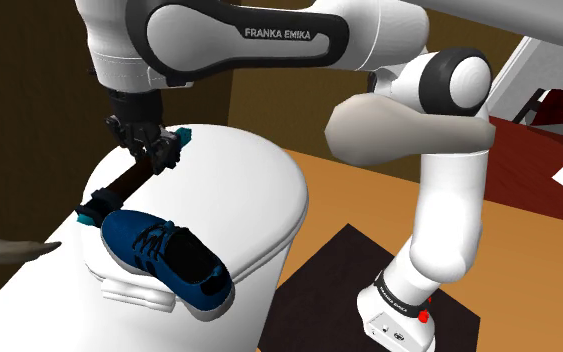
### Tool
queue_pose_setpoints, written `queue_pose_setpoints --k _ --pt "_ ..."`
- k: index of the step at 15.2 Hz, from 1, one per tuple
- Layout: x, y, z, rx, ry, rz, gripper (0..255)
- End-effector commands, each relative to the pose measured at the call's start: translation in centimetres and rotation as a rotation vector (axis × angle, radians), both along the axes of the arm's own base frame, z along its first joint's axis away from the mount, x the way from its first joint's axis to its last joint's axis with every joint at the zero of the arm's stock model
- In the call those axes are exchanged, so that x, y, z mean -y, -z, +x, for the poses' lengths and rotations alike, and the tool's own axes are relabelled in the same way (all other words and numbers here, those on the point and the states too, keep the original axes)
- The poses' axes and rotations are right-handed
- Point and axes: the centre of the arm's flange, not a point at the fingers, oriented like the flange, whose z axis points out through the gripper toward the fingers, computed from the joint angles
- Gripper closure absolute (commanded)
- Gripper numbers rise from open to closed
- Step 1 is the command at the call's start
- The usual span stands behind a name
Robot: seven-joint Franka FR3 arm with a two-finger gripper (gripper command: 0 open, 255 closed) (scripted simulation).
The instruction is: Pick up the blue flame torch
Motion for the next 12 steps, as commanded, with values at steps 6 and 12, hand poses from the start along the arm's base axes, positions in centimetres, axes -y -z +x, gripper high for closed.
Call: queue_pose_setpoints --k 6,12 --pt "0.0 0.1 0.0 0.000 0.000 0.000 255" --pt "0.1 -2.1 0.0 0.000 0.000 0.000 255"
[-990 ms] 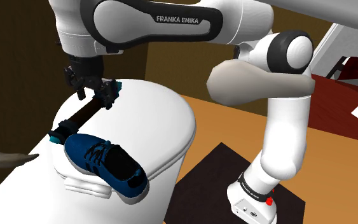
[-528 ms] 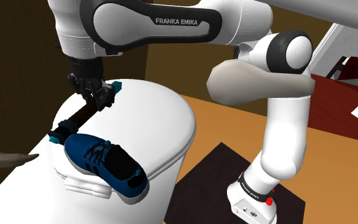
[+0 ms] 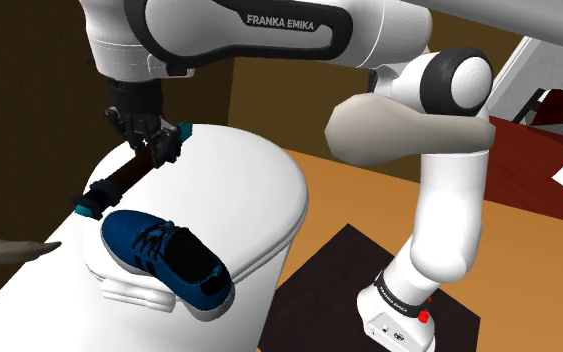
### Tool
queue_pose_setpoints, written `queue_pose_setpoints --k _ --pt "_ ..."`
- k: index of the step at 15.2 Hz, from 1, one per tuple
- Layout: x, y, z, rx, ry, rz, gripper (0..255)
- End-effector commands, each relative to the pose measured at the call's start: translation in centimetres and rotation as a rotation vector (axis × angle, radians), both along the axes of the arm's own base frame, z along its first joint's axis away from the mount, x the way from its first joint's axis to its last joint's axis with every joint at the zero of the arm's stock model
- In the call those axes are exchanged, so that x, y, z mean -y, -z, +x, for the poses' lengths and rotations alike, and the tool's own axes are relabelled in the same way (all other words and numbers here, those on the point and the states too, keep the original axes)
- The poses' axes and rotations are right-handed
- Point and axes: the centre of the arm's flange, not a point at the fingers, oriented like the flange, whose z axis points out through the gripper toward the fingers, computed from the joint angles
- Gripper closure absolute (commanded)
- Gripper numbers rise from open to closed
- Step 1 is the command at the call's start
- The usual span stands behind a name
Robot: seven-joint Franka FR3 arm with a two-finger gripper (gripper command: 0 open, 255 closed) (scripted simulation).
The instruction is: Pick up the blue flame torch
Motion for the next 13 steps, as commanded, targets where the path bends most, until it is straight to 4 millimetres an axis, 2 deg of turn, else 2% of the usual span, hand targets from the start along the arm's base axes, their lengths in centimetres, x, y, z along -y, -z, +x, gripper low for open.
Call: queue_pose_setpoints --k 1,11,13 --pt "0.0 -1.0 0.0 0.000 0.000 0.000 255" --pt "0.0 -6.3 0.0 0.000 0.000 0.000 255" --pt "0.0 -6.4 0.0 0.000 0.000 0.000 255"
